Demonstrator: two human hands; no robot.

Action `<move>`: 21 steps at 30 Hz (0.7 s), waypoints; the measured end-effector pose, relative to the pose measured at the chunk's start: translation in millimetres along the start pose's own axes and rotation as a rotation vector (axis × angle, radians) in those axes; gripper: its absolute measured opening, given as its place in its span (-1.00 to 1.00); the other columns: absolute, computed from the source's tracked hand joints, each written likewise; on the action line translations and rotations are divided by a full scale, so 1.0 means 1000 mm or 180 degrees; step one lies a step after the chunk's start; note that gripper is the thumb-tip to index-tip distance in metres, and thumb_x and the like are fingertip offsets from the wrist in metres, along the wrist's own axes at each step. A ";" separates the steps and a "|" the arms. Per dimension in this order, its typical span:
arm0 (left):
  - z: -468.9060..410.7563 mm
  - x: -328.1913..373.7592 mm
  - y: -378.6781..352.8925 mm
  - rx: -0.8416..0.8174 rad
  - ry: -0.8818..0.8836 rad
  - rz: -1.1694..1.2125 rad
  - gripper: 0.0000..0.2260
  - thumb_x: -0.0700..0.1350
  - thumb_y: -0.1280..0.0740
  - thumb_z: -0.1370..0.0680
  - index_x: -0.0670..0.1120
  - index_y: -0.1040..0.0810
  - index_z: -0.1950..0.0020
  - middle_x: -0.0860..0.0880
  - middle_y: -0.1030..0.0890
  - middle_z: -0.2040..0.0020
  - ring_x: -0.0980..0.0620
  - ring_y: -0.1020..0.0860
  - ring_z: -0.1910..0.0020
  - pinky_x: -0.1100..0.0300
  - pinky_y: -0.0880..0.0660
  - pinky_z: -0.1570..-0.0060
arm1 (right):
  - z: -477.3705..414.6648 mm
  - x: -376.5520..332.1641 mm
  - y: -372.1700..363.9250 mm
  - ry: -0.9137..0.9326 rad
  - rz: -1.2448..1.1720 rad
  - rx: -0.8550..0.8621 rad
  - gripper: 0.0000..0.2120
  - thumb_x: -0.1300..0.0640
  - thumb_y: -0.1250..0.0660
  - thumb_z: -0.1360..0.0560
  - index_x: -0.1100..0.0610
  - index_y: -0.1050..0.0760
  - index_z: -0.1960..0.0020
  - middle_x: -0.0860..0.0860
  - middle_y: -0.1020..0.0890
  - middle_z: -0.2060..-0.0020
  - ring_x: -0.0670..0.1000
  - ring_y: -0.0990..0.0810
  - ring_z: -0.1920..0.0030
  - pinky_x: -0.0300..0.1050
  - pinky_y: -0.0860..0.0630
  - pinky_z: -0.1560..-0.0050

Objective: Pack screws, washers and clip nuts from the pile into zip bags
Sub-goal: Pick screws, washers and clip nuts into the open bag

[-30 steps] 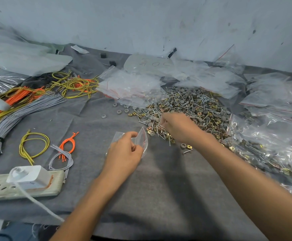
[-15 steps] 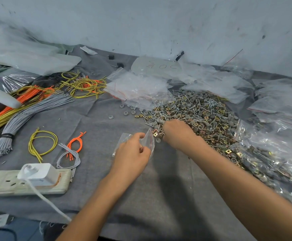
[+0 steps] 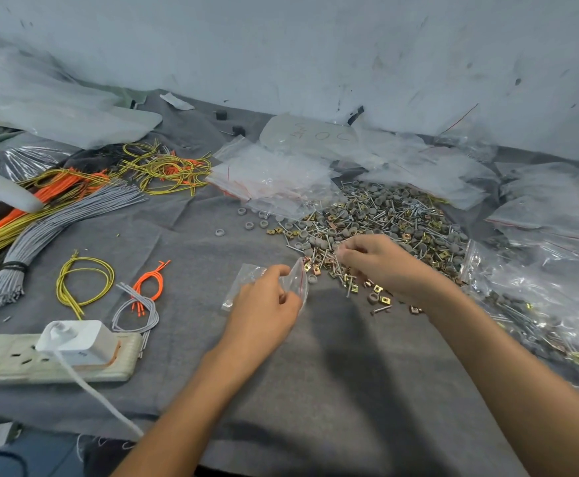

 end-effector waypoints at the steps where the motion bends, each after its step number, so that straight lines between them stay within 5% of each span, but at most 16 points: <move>1: 0.000 0.000 -0.001 -0.0010 0.0025 0.0007 -0.66 -0.08 -0.28 -0.52 0.05 -0.53 -0.30 0.08 -0.61 0.33 0.06 -0.59 0.17 0.00 -0.52 0.08 | 0.004 -0.003 -0.002 -0.0023 -0.0545 -0.0073 -0.80 0.11 -0.30 -0.65 0.19 -0.53 0.11 0.02 -0.52 0.33 -0.03 -0.48 0.33 -0.14 -0.46 0.26; 4: -0.001 -0.001 -0.004 -0.0070 0.0158 0.0049 -0.69 -0.07 -0.28 -0.51 0.05 -0.56 -0.25 0.08 -0.62 0.32 0.01 -0.60 0.13 0.04 -0.50 0.11 | 0.013 -0.011 -0.017 -0.0054 -0.1908 -0.0405 -0.80 0.21 -0.29 -0.64 0.20 -0.53 0.15 0.02 -0.53 0.33 -0.07 -0.51 0.33 -0.21 -0.51 0.29; 7: -0.002 -0.002 -0.005 -0.0131 0.0274 0.0105 -0.75 -0.08 -0.29 -0.51 0.03 -0.61 -0.16 0.10 -0.58 0.38 -0.01 -0.61 0.16 0.12 -0.39 0.21 | 0.018 -0.019 -0.039 -0.0088 -0.2212 -0.0635 -0.76 0.25 -0.26 -0.65 0.19 -0.57 0.17 0.03 -0.54 0.33 -0.07 -0.51 0.31 -0.21 -0.51 0.27; 13: -0.003 0.002 -0.003 -0.0114 0.0395 0.0203 -0.79 -0.11 -0.28 -0.52 0.03 -0.62 -0.11 0.03 -0.61 0.36 -0.09 -0.62 0.15 0.07 -0.47 0.17 | 0.010 -0.017 -0.073 -0.0138 -0.1099 0.0010 -0.76 0.26 -0.27 -0.64 0.18 -0.54 0.20 0.13 -0.52 0.32 0.04 -0.48 0.28 -0.09 -0.46 0.24; 17: -0.003 0.002 -0.005 -0.0128 0.0400 0.0373 -0.81 -0.11 -0.26 -0.54 0.03 -0.60 -0.09 -0.02 -0.64 0.34 -0.15 -0.64 0.16 -0.06 -0.55 0.07 | 0.006 -0.017 -0.077 0.0187 0.0650 0.0196 -0.76 0.14 -0.30 -0.59 0.15 -0.56 0.23 0.05 -0.58 0.31 0.10 -0.55 0.20 -0.09 -0.34 0.21; 21: -0.003 0.002 -0.004 -0.0221 0.0385 0.0461 -0.76 -0.08 -0.23 -0.49 0.04 -0.61 -0.10 0.00 -0.64 0.34 -0.16 -0.64 0.17 -0.09 -0.57 0.05 | 0.004 -0.019 -0.077 0.0298 0.0854 0.0038 -0.84 0.20 -0.32 -0.53 0.07 -0.69 0.07 0.06 -0.71 0.17 0.11 -0.65 0.05 -0.05 -0.54 0.05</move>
Point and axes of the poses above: each hand's wrist, its own z-axis away from the middle knuckle, its own y-axis out of the back of the hand, x = y × z, the point moved 2 cm from there along -z, towards the middle knuckle
